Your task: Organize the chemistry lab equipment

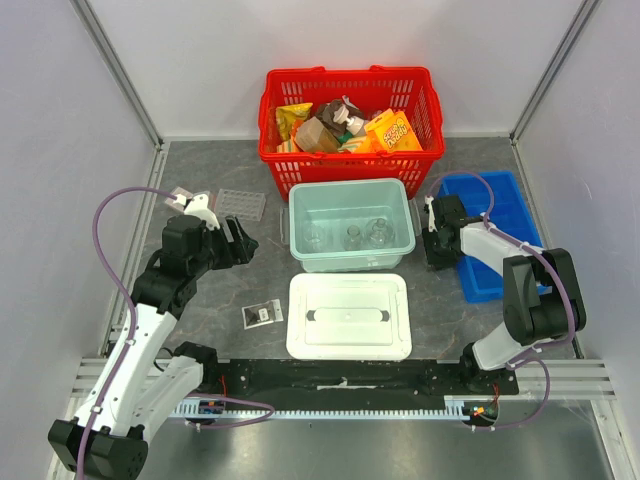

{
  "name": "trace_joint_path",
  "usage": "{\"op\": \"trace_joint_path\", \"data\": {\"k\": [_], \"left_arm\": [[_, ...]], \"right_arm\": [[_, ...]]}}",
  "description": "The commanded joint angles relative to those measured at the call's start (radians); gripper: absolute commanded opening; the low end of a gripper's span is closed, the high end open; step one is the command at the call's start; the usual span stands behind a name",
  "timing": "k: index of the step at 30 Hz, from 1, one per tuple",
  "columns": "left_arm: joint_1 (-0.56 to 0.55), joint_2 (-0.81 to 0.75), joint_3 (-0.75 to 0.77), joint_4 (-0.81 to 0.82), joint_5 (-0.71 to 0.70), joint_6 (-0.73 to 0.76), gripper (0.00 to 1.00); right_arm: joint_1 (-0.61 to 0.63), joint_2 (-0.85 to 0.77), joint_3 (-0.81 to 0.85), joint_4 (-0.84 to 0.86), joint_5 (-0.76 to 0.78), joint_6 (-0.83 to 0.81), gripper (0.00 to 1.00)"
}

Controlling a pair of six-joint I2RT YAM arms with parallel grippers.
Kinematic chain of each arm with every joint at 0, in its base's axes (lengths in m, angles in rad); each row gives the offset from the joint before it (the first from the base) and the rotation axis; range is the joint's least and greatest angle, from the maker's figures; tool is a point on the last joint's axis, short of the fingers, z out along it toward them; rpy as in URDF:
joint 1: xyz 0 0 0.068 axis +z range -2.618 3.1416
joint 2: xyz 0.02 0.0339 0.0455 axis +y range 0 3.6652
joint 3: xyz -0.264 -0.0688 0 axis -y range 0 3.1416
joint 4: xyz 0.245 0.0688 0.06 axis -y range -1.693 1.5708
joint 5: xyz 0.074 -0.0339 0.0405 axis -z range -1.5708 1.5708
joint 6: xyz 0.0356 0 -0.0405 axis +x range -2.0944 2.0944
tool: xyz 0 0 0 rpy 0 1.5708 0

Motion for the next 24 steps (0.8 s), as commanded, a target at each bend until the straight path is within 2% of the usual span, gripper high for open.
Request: {"op": "trace_joint_path", "data": {"k": [1, 9, 14, 18, 24], "left_arm": [[-0.002, -0.009, -0.001, 0.029, -0.012, 0.018, 0.80], [-0.003, -0.023, 0.005, 0.028, 0.001, 0.015, 0.77], [-0.003, -0.030, 0.032, -0.003, 0.032, -0.013, 0.75], [-0.002, -0.018, 0.076, -0.015, 0.112, -0.027, 0.74], [-0.003, 0.054, 0.197, -0.076, 0.230, -0.030, 0.66]], "right_arm": [[0.008, -0.001, 0.009, 0.028, 0.008, 0.011, 0.32], [0.014, -0.032, -0.003, 0.044, 0.014, 0.007, 0.15], [0.016, -0.106, 0.009, 0.025, 0.026, 0.001, 0.14], [0.016, -0.201, 0.026, -0.002, 0.054, -0.003, 0.14], [0.019, -0.329, 0.109, -0.075, 0.077, -0.019, 0.14]]}}
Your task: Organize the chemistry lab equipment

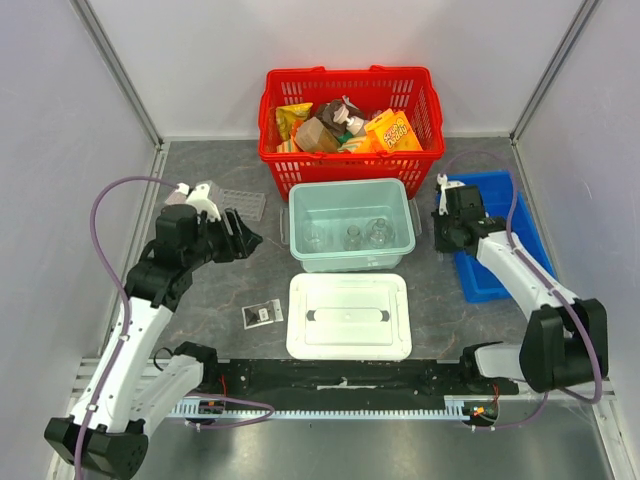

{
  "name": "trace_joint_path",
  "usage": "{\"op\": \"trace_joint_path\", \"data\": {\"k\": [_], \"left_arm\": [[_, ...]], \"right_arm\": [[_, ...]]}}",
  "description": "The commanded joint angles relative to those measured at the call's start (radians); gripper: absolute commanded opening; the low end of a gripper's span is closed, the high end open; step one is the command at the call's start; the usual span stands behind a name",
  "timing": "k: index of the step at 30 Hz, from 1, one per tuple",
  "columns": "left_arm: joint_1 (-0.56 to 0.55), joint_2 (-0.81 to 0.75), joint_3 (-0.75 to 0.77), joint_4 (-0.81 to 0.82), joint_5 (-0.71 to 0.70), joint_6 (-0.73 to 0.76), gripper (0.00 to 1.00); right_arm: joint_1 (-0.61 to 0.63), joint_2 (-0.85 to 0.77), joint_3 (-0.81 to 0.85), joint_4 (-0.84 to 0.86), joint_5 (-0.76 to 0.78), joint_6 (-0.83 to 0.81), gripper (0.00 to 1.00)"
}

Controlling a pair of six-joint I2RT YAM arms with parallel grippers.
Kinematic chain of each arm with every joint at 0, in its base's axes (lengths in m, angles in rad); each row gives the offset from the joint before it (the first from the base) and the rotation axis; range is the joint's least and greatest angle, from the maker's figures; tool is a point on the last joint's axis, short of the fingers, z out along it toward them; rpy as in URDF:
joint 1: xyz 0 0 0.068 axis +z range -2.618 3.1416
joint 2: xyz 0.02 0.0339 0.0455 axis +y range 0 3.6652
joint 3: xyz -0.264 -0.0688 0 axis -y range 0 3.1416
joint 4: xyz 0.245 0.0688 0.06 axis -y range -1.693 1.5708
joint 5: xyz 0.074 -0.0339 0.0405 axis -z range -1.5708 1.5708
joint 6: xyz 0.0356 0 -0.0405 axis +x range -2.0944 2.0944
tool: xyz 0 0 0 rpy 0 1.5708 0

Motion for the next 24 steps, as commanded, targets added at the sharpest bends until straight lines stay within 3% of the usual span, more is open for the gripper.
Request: {"op": "trace_joint_path", "data": {"k": [1, 8, 14, 19, 24], "left_arm": [[-0.003, 0.031, 0.123, -0.025, 0.125, -0.023, 0.66], [-0.001, 0.141, 0.329, -0.062, 0.331, -0.009, 0.66], [-0.005, 0.283, 0.485, -0.100, 0.480, 0.022, 0.65], [-0.026, 0.367, 0.545, -0.098, 0.534, 0.028, 0.64], [-0.044, 0.445, 0.539, -0.071, 0.548, 0.049, 0.66]], "right_arm": [[0.011, -0.119, 0.089, -0.042, 0.042, -0.021, 0.14], [0.059, -0.297, 0.106, 0.059, -0.094, -0.042, 0.13], [0.147, -0.392, 0.050, 0.307, -0.303, -0.007, 0.11], [0.247, -0.391, -0.010, 0.522, -0.360, 0.076, 0.11], [0.404, -0.306, -0.011, 0.612, -0.305, 0.076, 0.12]]}}
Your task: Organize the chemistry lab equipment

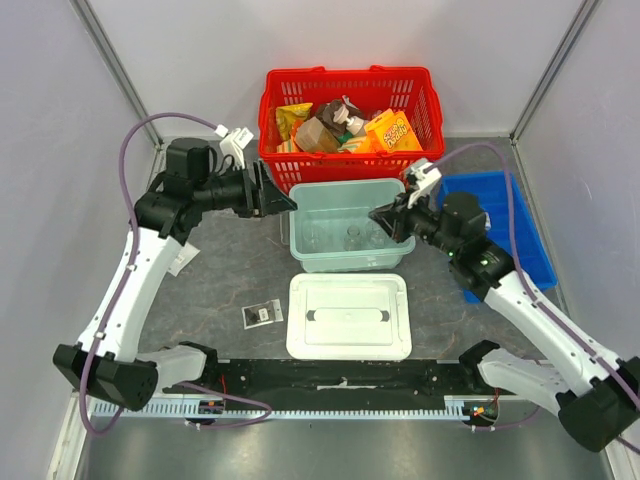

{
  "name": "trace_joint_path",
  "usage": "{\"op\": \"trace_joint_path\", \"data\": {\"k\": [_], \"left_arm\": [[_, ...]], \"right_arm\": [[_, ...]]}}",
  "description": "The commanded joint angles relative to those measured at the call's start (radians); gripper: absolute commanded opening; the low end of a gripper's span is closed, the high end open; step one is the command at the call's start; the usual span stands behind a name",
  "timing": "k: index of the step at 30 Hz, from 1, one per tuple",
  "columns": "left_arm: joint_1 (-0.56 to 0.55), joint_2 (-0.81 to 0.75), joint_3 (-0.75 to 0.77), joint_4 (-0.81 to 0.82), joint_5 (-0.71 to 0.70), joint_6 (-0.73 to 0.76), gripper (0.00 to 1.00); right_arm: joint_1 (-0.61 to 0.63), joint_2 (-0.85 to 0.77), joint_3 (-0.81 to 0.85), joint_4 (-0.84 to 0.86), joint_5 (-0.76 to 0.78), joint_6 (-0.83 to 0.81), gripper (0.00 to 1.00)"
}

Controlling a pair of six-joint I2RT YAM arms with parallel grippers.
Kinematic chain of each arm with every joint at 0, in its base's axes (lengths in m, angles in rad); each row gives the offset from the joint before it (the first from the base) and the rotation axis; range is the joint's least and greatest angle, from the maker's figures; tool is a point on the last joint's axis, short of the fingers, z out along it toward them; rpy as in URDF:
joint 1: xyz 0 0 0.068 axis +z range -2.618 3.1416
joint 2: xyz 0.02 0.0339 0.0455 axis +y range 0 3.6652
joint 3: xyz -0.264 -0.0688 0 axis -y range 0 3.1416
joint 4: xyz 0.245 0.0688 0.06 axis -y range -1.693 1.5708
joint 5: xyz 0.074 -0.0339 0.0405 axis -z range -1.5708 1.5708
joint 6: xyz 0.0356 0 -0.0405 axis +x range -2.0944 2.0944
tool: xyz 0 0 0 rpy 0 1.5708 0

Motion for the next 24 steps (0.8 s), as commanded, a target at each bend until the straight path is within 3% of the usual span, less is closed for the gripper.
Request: {"op": "trace_joint_path", "data": {"k": [1, 11, 24], "left_arm": [[-0.025, 0.065, 0.036, 0.017, 0.066, 0.043, 0.66], [-0.089, 0.130, 0.067, 0.020, 0.042, 0.054, 0.65], [-0.112, 0.137, 0.010, -0.055, 0.020, 0.082, 0.58]], "right_arm": [[0.124, 0.076, 0.012, 0.164, 0.018, 0.017, 0.12], [0.339, 0.241, 0.092, 0.244, 0.094, 0.003, 0.13], [0.419, 0.277, 0.112, 0.257, 0.163, -0.017, 0.13]]}}
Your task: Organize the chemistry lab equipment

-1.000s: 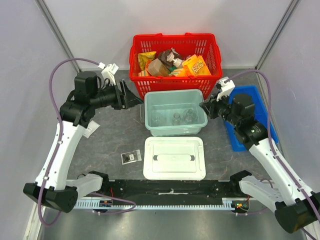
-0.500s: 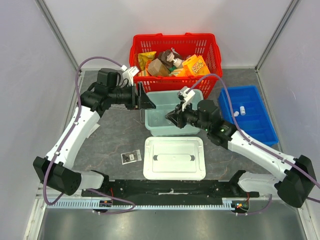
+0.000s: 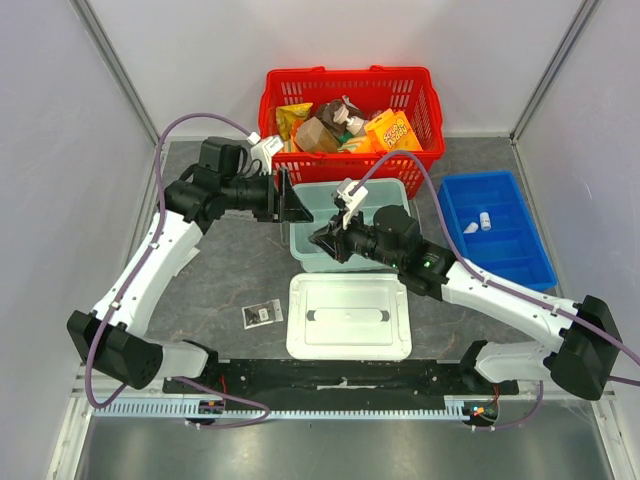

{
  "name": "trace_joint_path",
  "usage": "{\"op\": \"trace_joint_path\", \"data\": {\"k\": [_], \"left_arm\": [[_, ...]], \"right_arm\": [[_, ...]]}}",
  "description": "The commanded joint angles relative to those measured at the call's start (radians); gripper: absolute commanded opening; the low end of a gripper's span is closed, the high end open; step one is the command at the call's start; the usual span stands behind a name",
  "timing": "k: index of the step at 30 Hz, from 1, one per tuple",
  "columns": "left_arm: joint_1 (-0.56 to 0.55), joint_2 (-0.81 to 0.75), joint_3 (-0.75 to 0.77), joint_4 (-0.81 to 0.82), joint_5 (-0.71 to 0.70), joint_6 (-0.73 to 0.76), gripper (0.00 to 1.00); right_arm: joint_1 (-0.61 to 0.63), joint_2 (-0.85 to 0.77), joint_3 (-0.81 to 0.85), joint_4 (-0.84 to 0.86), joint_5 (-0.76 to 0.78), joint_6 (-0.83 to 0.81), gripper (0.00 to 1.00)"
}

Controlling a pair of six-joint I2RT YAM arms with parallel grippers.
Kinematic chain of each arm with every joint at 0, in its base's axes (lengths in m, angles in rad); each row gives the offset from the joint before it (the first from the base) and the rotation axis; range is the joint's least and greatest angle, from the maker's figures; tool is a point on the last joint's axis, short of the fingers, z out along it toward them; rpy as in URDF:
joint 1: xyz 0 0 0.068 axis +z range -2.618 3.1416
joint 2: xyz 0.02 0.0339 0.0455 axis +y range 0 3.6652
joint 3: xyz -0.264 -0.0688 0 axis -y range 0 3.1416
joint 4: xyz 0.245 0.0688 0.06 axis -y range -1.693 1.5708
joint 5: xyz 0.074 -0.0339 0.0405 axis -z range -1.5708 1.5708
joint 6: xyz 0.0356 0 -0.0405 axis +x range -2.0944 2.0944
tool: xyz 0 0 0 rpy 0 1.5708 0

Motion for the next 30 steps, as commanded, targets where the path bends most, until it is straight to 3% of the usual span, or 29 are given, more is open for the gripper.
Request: {"op": "trace_joint_path", "data": {"k": [1, 14, 18, 30], "left_arm": [[-0.009, -0.001, -0.016, -0.018, 0.010, 0.046, 0.57], [-0.014, 0.008, -0.048, -0.003, 0.033, 0.049, 0.48], [-0.014, 0.014, -0.059, 0.007, 0.046, 0.046, 0.38], [-0.014, 0.014, -0.065, 0.022, 0.053, 0.032, 0.35]], "right_arm": [[0.012, -0.004, 0.037, 0.051, 0.039, -0.018, 0.13], [0.029, 0.009, 0.027, 0.070, 0.043, -0.028, 0.14], [0.031, 0.010, 0.024, 0.071, 0.044, -0.029, 0.14], [0.037, 0.013, 0.014, 0.073, 0.039, -0.037, 0.15]]}}
